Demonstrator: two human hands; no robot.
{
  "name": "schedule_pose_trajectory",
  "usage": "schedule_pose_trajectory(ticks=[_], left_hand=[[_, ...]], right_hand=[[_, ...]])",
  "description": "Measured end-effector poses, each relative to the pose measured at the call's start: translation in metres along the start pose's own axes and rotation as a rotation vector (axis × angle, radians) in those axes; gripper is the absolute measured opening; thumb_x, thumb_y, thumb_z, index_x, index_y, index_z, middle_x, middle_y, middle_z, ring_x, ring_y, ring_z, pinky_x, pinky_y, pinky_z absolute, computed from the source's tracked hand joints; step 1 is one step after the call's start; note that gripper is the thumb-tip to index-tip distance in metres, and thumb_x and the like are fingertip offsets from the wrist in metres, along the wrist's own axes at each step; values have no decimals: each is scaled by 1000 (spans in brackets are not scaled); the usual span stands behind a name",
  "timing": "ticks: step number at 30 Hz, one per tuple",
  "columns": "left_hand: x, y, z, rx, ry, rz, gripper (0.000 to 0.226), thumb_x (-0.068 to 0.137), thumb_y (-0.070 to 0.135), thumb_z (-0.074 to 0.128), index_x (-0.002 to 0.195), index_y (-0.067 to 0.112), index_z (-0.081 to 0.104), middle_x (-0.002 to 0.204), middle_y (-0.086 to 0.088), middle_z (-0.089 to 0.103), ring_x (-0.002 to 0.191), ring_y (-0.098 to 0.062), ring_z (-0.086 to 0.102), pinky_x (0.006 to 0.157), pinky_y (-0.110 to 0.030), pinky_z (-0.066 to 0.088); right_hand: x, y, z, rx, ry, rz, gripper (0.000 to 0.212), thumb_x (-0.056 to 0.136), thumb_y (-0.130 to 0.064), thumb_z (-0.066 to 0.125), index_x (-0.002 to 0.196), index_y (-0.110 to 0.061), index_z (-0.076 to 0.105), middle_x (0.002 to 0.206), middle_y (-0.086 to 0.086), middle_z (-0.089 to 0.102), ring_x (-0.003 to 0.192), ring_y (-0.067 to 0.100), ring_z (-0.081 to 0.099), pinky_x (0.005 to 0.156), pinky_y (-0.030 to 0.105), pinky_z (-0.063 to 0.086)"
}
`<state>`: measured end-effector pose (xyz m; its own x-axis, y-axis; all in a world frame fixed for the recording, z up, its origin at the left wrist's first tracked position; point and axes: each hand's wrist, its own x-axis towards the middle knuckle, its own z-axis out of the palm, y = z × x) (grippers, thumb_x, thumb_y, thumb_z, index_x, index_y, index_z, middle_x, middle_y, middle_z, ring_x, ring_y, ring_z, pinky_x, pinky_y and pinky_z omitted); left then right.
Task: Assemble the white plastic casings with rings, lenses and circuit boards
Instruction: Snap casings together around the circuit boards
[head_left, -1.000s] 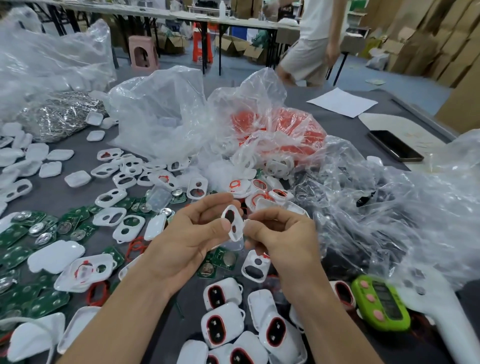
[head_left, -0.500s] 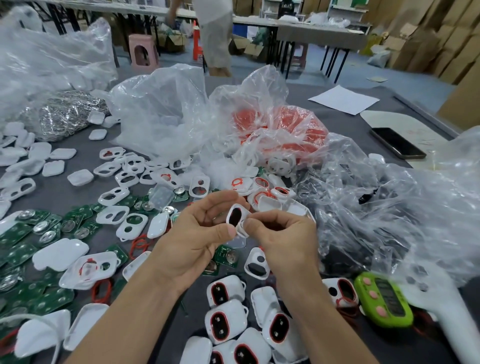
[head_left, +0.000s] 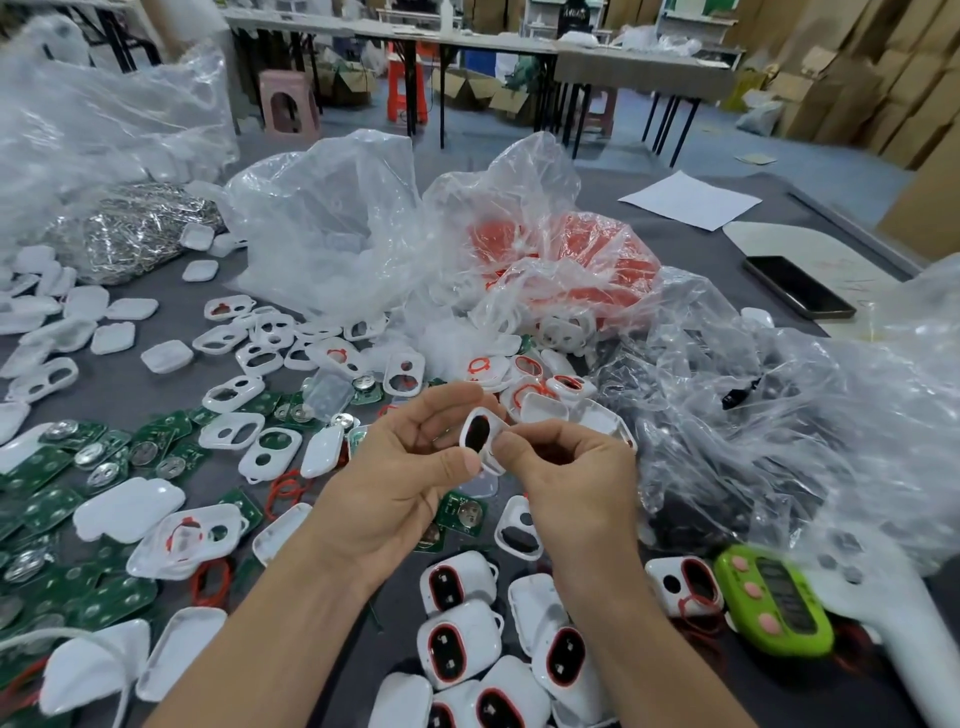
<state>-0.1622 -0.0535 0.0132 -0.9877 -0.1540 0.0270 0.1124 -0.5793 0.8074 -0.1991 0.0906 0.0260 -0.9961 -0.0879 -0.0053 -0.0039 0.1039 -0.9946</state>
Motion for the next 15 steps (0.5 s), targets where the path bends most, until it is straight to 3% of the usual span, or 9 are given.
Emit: schedule_pose_trajectory(ticks=[3,5,7,11,15], left_hand=[[-1,1,1,-26,-3,-4,50,63,-14,74,107,8,74,111,-15,75,98,-22,73,79,-27,61],[-1,2,1,-62,-31,-6,57,50,-2,96,102,11,79,112,-16,74,101,-25,72,84,-30,62],[-2,3,0,-80,-44,-6,65,41,11,103,101,13,79,113,-15,74,104,-27,70,89,-33,59],[-2,4,0,-33,-99,36,43,64,-6,78,103,12,78,113,-15,74,102,-29,69,83,-37,61],[-3,5,1,64,-95,81,41,67,-4,76,106,6,75,113,-18,73,98,-27,72,83,-36,61]], right_hand=[[-5,0,1,-88,63,-63,12,75,-28,89,75,-33,78,64,-10,73,57,6,67,56,22,54],[-4,2,2,-99,96,-80,16,73,-29,90,74,-27,73,61,-8,70,53,5,61,52,23,52],[-1,2,2,-40,56,-49,23,75,-25,89,76,-23,66,64,-1,68,56,8,58,54,26,51],[-1,-2,4,164,-205,50,15,94,-17,73,82,-25,67,61,7,67,50,18,57,48,31,47],[0,-3,3,177,-187,54,24,94,-12,72,77,-28,75,59,12,68,43,15,54,41,23,42]])
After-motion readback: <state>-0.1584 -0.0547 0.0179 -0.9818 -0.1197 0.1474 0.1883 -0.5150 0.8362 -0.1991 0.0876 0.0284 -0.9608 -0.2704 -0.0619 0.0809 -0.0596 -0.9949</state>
